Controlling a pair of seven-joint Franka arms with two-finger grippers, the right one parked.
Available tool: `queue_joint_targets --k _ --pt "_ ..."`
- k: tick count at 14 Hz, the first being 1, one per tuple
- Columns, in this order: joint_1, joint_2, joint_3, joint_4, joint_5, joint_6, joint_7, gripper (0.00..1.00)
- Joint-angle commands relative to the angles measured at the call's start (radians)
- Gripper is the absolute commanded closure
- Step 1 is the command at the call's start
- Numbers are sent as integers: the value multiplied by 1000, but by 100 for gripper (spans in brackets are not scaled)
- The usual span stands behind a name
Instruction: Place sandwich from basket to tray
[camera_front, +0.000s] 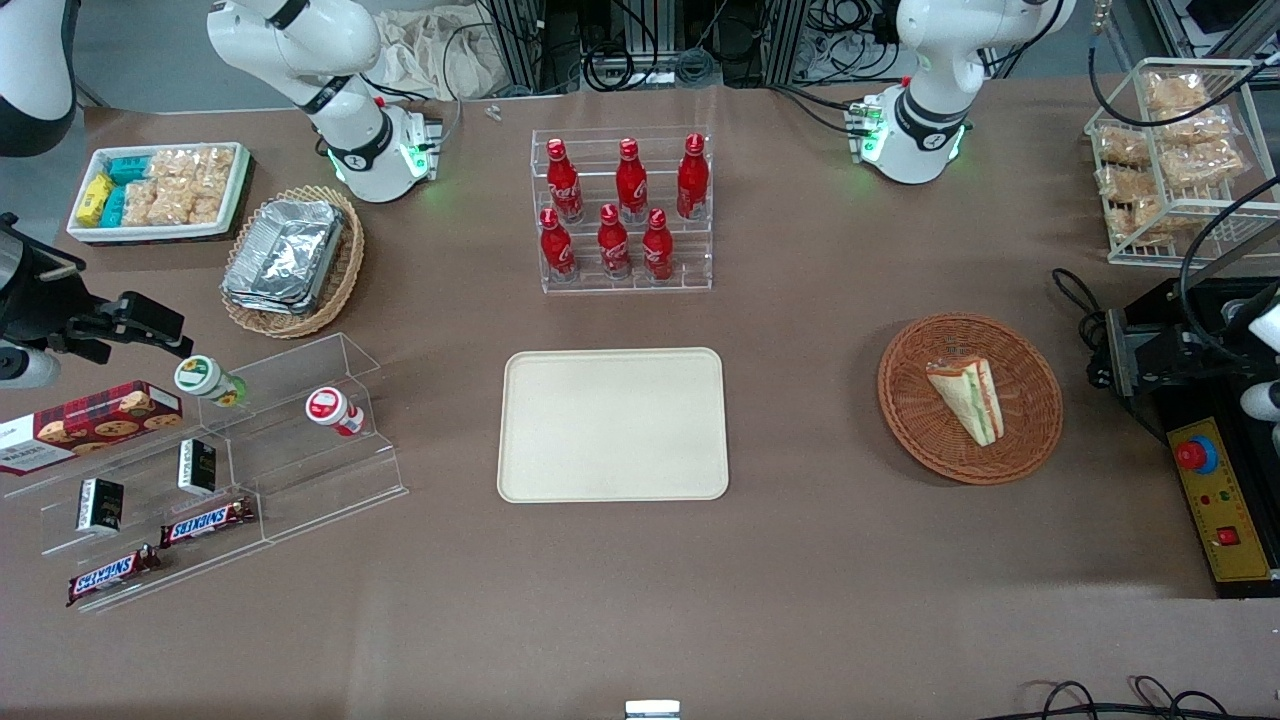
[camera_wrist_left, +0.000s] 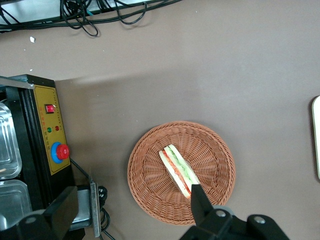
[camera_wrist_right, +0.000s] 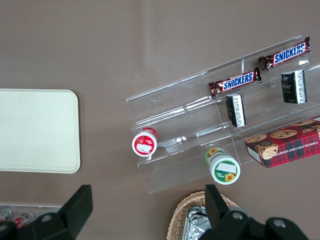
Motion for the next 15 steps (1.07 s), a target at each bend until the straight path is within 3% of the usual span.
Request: queue_joint_targets --k 1,8,12,15 --pt "2 -10 -3 12 8 -23 -12 0" --pt "-7 -46 -14 -98 7 -33 -63 0" --pt "-7 -193 -37 -414 -8 172 -144 0" --pt "-5 -183 -72 -489 -7 227 -265 0"
